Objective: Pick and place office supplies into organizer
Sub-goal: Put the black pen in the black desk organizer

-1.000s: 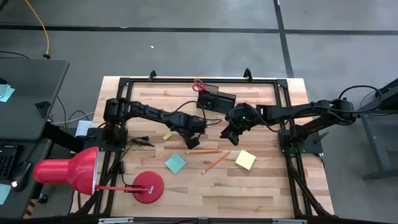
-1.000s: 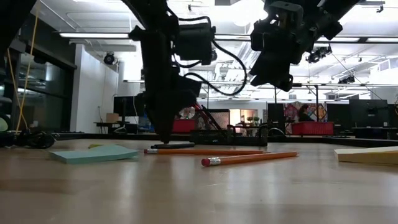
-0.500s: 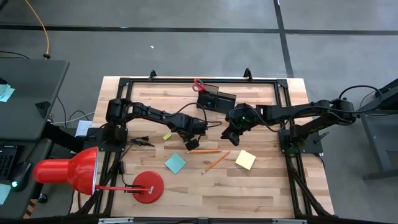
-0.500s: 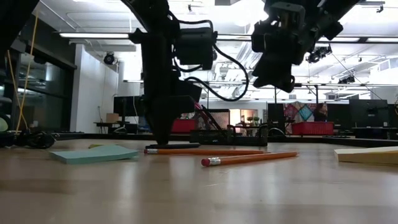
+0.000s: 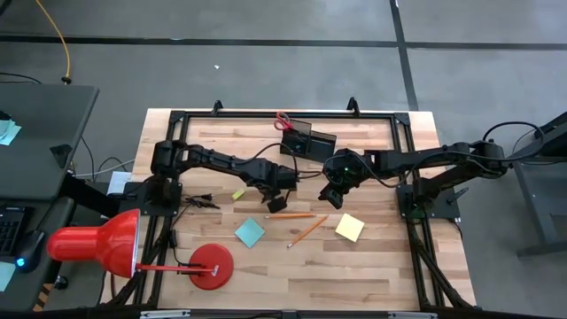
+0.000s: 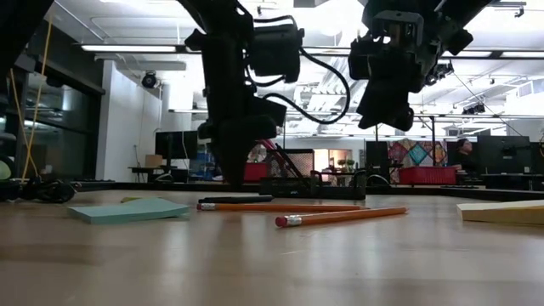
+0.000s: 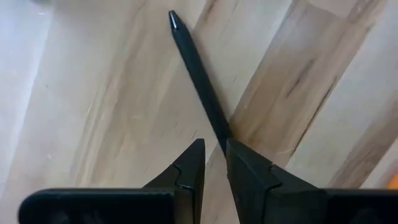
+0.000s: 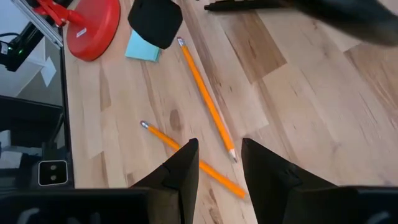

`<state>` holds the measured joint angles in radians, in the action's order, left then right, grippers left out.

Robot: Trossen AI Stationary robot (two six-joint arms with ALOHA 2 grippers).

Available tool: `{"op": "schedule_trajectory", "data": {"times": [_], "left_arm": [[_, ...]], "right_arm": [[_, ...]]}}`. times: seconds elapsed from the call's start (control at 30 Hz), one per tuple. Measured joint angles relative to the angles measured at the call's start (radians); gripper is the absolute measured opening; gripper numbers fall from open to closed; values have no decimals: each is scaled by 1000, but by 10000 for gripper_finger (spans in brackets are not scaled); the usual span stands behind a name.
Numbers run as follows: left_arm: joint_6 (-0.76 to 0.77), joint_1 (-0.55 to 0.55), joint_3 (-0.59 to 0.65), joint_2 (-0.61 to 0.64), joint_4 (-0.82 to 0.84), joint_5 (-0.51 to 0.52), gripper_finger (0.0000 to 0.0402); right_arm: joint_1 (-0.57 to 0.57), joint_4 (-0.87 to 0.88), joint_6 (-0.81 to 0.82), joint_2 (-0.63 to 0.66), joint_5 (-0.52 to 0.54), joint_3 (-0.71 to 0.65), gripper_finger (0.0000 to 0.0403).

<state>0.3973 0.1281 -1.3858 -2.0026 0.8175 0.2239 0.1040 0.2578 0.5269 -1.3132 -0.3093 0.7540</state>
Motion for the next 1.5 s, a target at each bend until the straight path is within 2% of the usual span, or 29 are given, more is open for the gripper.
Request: {"op": "schedule_trajectory", "data": {"times": [0.17,0.3,0.57,0.7,0.83,1.5], "left_arm": [[12,-25,-27,0,-9,-47,58],[-67,-39,-38,0,-15,-59,70],[-57,-44,-38,0,27,-29,185],[-51,-44,-38,-19,17,-32,211],[-49,-43,-38,-35,18,-32,212],[-60,-37,-37,-46,40,41,157]], "right_arm": [[0,4,34,0,-6,0,112],[0,7,42,0,-12,0,112],[0,8,42,0,-13,0,112],[0,8,42,0,-13,0,112],[0,14,45,0,-17,0,112],[0,18,58,0,-37,0,112]]}}
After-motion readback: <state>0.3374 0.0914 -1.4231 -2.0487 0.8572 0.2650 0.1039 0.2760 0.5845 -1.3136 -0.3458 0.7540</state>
